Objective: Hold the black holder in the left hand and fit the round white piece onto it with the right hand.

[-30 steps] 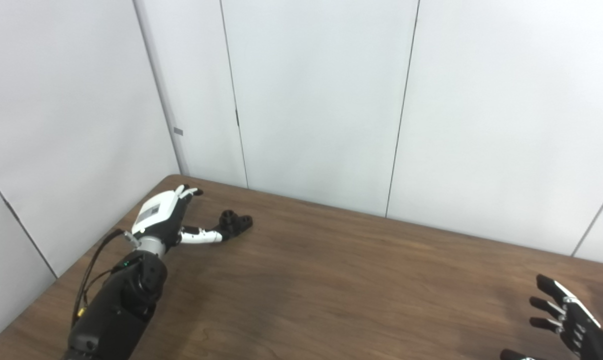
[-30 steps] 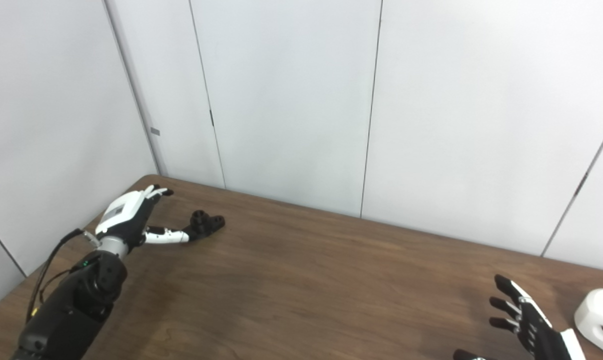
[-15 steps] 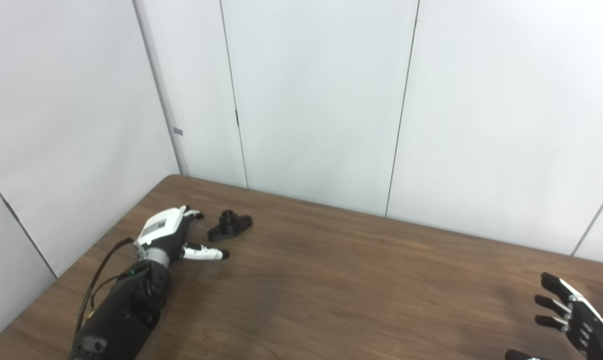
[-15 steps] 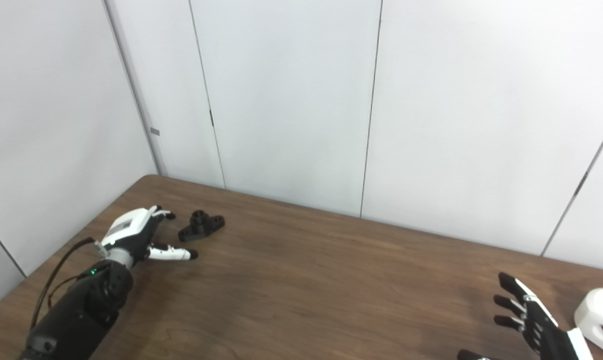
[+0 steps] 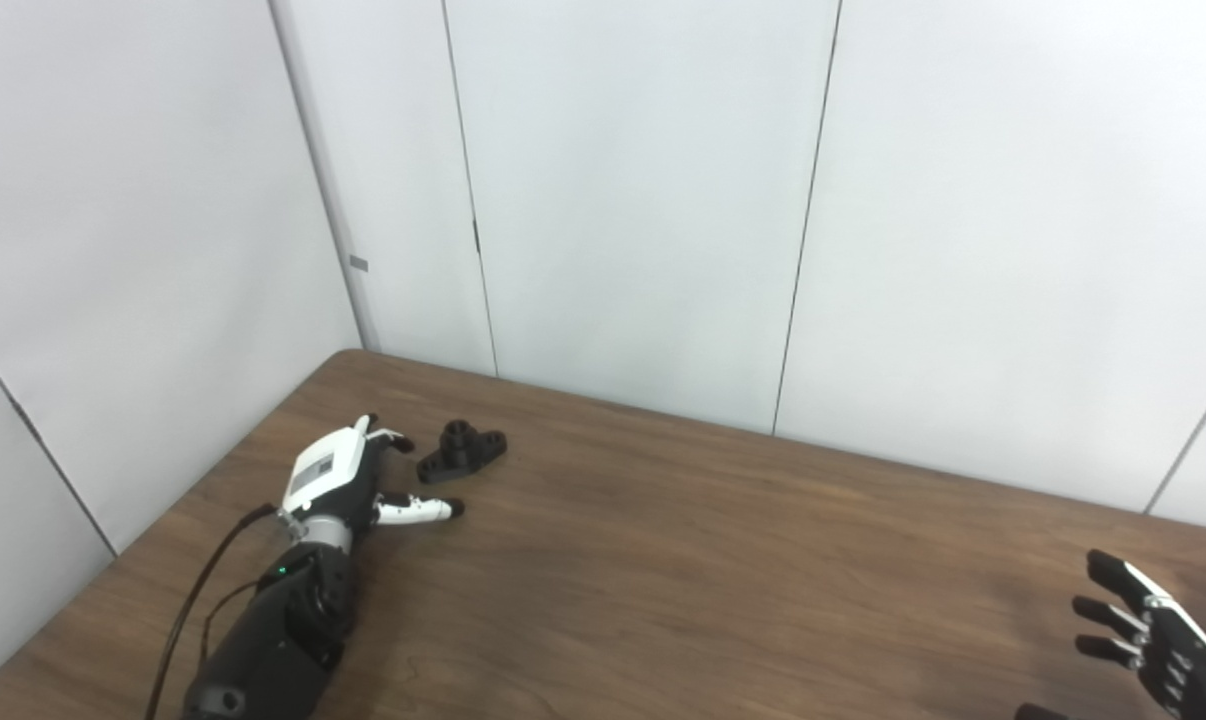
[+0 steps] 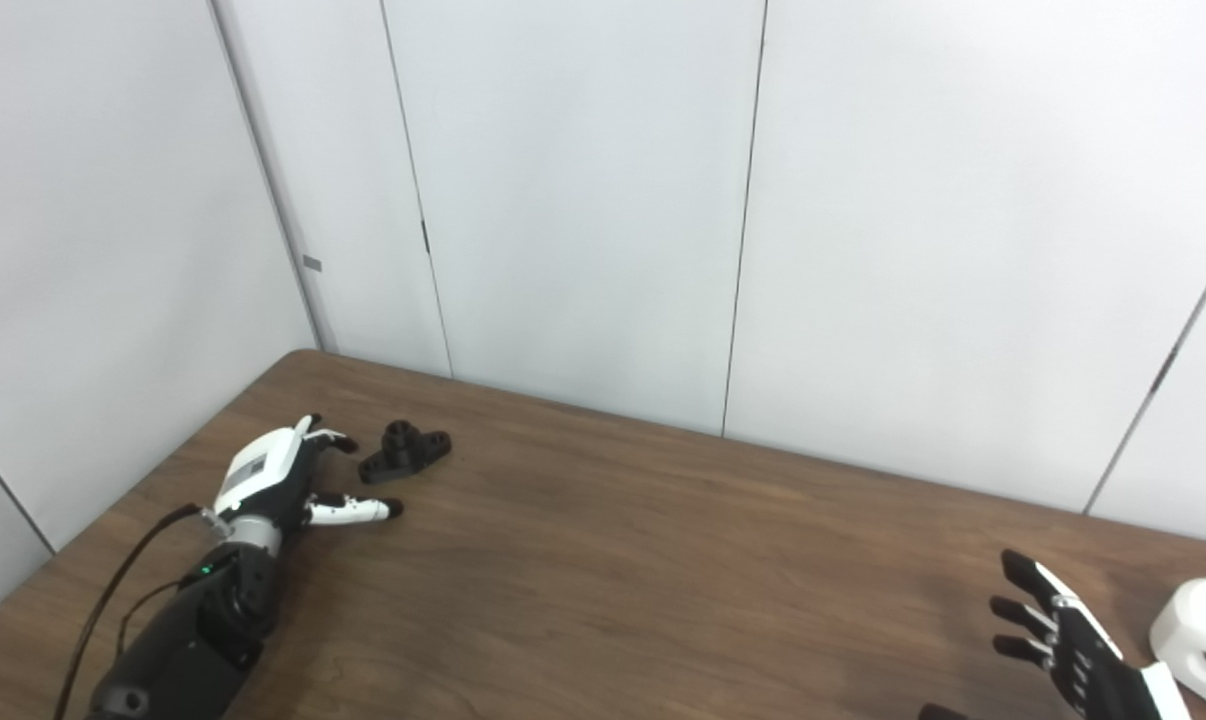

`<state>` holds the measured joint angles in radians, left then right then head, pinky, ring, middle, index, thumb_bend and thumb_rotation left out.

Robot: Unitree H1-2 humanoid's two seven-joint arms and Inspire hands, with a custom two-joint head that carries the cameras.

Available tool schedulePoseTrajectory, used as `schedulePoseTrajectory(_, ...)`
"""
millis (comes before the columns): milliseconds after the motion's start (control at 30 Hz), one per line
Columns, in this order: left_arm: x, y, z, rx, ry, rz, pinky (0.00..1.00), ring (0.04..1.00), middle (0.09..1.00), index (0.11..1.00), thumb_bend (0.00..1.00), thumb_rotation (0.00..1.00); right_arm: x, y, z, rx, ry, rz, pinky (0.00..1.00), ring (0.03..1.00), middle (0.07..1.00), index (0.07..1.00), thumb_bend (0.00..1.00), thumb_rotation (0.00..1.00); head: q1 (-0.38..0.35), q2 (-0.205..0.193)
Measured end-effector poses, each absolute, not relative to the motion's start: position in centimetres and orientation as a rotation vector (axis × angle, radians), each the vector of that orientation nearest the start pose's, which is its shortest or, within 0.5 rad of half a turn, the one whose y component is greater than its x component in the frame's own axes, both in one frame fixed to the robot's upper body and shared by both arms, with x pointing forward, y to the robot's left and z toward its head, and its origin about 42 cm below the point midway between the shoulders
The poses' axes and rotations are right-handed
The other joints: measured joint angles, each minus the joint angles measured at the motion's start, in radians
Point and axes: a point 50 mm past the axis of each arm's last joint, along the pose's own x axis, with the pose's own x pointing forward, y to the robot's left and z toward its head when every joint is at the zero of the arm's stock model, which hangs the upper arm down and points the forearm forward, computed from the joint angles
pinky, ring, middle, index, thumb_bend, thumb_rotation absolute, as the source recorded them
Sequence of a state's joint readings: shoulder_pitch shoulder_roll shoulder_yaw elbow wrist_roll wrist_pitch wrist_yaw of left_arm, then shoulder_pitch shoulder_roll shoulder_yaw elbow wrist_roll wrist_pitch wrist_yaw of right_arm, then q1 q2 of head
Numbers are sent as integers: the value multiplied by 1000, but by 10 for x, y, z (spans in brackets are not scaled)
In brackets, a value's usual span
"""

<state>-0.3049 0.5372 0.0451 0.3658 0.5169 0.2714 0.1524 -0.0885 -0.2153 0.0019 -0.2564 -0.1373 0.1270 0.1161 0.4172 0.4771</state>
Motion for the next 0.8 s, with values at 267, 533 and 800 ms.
schedulePoseTrajectory(267, 376, 435, 151, 935, 217, 444, 895, 1000, 993, 738, 888, 311, 302, -256, 189, -368, -193, 107, 739, 835, 913, 878, 664, 0, -9, 3)
schedulePoseTrajectory(533, 380, 431, 153, 935, 200, 436, 894, 1000, 986, 735, 890, 280, 302, -257, 189, -367, -192, 105, 740, 838, 909, 884, 666, 0, -17, 9)
schedulePoseTrajectory(800, 383, 427, 151, 949, 202, 423, 885, 1000, 987, 747, 887, 273, 300, -258, 190, -369, -191, 105, 730, 831, 909, 882, 669, 0, -21, 18)
